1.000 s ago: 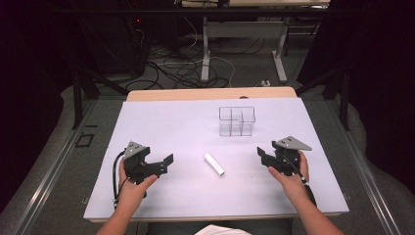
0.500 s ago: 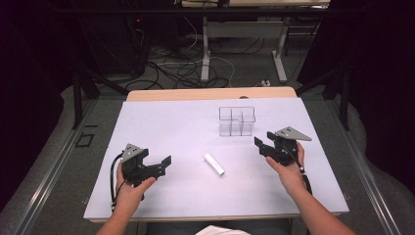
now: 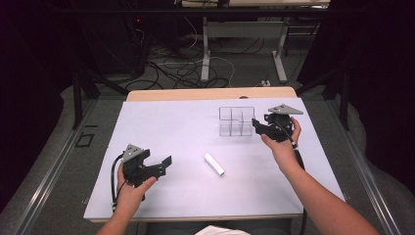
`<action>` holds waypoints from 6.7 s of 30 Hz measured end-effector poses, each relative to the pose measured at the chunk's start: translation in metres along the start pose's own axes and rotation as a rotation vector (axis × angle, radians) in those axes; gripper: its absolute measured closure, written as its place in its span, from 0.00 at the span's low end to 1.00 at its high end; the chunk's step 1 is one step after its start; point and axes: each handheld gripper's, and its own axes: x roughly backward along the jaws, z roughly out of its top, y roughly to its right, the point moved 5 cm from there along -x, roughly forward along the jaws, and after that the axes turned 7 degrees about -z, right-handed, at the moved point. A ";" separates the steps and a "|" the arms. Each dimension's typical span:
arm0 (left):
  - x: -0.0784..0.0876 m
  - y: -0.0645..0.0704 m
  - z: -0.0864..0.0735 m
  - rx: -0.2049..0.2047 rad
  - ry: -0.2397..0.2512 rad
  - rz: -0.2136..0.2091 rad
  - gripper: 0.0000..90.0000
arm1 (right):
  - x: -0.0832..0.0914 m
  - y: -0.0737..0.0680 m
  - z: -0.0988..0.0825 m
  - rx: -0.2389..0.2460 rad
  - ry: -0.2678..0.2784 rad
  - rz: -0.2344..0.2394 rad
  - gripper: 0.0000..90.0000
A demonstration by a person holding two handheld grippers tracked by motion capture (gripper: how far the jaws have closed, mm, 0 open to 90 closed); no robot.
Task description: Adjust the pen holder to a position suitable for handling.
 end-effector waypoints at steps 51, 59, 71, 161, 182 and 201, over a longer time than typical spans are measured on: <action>-0.005 -0.003 -0.005 0.001 -0.025 0.024 0.12 | -0.099 0.028 -0.012 -0.033 -0.132 -0.024 1.00; -0.006 -0.002 -0.006 -0.001 -0.029 0.022 0.12 | -0.101 0.024 -0.011 -0.036 -0.126 -0.011 1.00; -0.007 0.000 -0.006 -0.004 -0.030 0.017 0.12 | -0.102 -0.002 -0.014 -0.035 -0.124 0.030 1.00; -0.007 -0.006 -0.007 0.033 -0.030 0.032 0.14 | -0.015 -0.110 -0.022 0.042 -0.234 0.205 0.17; -0.001 -0.006 -0.004 0.030 -0.019 0.035 0.10 | -0.012 -0.125 -0.049 0.103 -0.306 0.257 0.48; -0.001 -0.006 -0.007 0.016 -0.037 0.041 0.10 | -0.018 -0.141 -0.064 0.161 -0.457 0.302 0.64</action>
